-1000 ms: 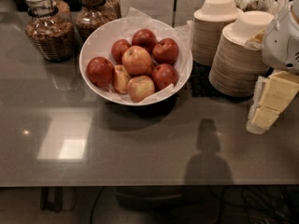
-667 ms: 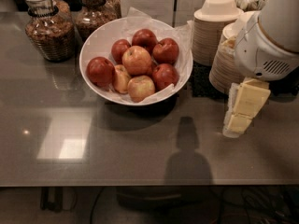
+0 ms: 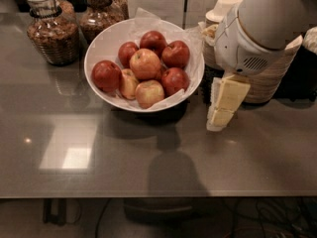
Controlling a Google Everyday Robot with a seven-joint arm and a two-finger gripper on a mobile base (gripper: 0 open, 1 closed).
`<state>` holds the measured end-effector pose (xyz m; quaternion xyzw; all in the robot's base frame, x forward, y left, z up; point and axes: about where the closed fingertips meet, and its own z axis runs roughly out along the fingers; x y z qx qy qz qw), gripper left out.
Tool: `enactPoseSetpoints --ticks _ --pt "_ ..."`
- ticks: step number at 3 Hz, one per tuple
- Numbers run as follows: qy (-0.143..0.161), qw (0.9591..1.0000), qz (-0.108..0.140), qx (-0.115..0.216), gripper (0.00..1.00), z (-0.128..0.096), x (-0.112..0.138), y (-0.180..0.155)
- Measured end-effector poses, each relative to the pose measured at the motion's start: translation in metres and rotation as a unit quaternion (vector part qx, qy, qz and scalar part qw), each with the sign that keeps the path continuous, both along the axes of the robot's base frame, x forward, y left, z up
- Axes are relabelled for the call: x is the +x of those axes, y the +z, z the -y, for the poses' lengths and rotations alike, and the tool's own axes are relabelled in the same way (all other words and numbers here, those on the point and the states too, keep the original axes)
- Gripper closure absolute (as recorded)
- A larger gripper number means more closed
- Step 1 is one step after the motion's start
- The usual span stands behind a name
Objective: Pick apple from white bowl
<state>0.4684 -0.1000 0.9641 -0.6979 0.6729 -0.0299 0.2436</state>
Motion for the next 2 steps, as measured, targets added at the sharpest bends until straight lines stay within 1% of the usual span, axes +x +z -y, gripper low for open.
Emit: enactPoseSetpoints --ticks 1,2 --pt "0.0 1.0 0.0 0.0 0.0 0.0 0.0 0.0" --pt "-0.003 1.0 0.005 0.008 0.0 -0.0026 0.0024 0.0015"
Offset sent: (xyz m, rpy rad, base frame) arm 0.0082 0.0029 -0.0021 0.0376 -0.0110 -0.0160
